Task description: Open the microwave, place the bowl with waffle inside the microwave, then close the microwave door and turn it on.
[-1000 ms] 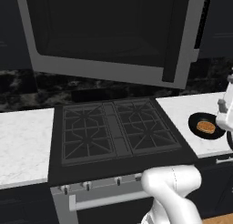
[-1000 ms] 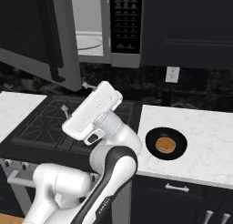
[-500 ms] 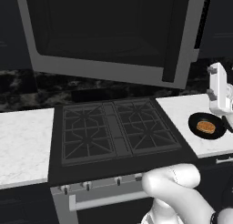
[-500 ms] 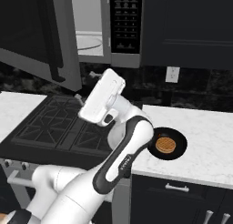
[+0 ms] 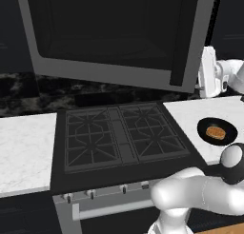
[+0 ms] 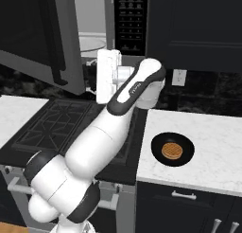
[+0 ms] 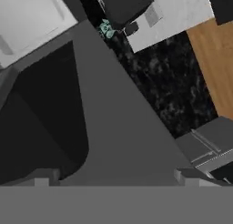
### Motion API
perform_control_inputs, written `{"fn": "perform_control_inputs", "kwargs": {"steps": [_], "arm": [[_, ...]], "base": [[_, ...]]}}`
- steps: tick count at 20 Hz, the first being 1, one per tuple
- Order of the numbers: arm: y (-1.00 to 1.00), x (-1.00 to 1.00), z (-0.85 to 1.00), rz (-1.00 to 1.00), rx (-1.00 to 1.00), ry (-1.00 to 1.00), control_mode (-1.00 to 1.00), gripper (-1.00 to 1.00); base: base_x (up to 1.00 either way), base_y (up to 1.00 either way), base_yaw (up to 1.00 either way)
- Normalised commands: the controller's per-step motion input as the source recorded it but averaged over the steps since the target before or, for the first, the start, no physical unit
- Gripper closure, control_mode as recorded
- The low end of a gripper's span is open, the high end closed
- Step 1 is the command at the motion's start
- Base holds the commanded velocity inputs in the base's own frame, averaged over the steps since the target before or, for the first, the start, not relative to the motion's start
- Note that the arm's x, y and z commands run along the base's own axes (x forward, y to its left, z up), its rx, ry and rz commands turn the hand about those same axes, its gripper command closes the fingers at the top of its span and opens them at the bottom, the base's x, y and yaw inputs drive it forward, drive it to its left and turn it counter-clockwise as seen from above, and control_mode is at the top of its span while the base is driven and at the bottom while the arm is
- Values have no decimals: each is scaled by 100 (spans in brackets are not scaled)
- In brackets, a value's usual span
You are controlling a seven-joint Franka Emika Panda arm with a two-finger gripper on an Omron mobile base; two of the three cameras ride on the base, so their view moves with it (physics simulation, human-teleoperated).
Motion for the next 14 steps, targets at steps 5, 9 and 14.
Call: {"fn": "perform_control_inputs", "kwargs": {"steps": [5, 9, 14], "arm": [[95, -42, 1, 0, -42, -50, -100, -100], [100, -100, 8, 2, -28, -55, -100, -100], [100, -100, 0, 0, -5, -39, -100, -100]], "base": [[0, 0, 0], [0, 0, 0], [0, 0, 0]]}}
